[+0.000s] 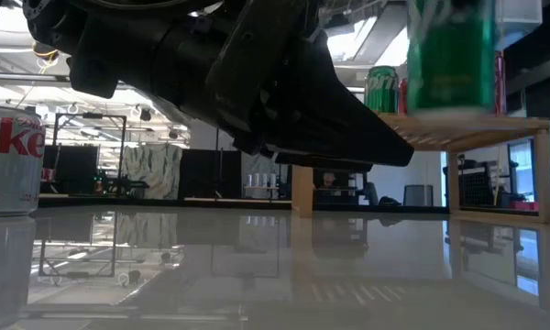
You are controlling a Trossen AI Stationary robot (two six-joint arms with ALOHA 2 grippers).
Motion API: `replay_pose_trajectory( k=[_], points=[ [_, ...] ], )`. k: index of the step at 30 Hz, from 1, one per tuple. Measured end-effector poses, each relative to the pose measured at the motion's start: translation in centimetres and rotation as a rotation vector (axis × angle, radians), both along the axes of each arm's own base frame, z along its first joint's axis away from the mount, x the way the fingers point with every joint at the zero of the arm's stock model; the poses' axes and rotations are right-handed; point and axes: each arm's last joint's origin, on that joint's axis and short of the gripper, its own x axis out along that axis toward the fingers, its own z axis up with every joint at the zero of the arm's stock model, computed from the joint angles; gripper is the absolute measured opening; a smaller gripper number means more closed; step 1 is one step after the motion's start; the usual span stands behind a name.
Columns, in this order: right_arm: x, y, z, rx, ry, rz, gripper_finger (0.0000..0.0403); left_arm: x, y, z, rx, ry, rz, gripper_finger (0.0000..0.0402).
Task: Place canned beverage on shelf
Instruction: Put the green soda can on the shelf aligned with the other green soda can
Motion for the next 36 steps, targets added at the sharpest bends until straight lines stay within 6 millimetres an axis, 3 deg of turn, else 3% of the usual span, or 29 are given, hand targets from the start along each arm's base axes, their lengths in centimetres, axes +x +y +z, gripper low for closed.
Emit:
replay_pose_trajectory(
  k=[10, 19, 27, 36],
  points=[
    [-3.7, -7.3, 6.4, 0.019, -0.164, -0.148, 0.0286, 0.0, 0.0, 0.0, 0.001, 0.002, 0.0, 0.0334],
    [-6.6, -13.1, 8.9, -0.004, -0.242, -0.288, 0.0286, 0.3, 0.8, 0.0, -0.004, 0.002, 0.023, 0.0334],
    [-5.7, -16.0, 10.4, -0.061, -0.254, -0.331, 0.0286, 0.3, 0.7, 0.0, -0.007, -0.003, 0.022, 0.0334],
    [-4.1, -19.6, 9.1, -0.053, -0.134, -0.38, 0.0286, 0.3, 0.7, 0.0, -0.008, -0.004, 0.021, 0.0334]
  ],
)
